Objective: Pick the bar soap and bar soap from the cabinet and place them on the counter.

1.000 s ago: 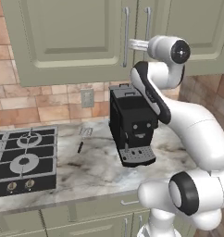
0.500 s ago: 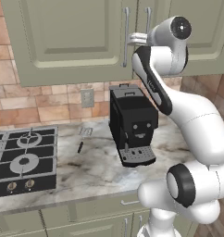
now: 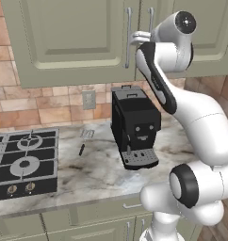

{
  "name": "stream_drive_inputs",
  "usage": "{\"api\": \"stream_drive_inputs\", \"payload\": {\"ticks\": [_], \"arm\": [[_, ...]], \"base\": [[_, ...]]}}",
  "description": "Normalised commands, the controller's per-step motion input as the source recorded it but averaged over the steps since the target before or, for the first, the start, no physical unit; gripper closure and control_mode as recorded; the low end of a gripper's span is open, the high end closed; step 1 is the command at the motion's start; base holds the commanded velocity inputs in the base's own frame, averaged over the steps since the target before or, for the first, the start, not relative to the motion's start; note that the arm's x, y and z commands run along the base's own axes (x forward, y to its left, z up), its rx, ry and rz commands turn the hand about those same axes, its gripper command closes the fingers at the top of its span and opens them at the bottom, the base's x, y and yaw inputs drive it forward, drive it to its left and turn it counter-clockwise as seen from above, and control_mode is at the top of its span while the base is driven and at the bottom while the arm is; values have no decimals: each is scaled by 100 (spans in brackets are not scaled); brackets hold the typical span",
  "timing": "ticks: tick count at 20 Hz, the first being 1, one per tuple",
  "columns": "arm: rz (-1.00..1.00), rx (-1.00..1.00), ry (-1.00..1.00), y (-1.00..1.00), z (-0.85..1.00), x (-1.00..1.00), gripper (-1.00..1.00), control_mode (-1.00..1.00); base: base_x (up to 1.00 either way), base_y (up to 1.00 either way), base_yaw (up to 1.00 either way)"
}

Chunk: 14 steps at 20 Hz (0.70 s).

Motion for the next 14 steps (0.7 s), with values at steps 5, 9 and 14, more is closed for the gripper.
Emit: {"api": "stream_drive_inputs", "payload": {"ticks": [5,9,14], "arm": [[1,4,0,-28,0,0,100,-100],[0,5,0,-36,0,-7,100,-100],[0,6,0,-42,0,-13,100,-100]], "base": [[0,0,0],[0,0,0],[0,0,0]]}}
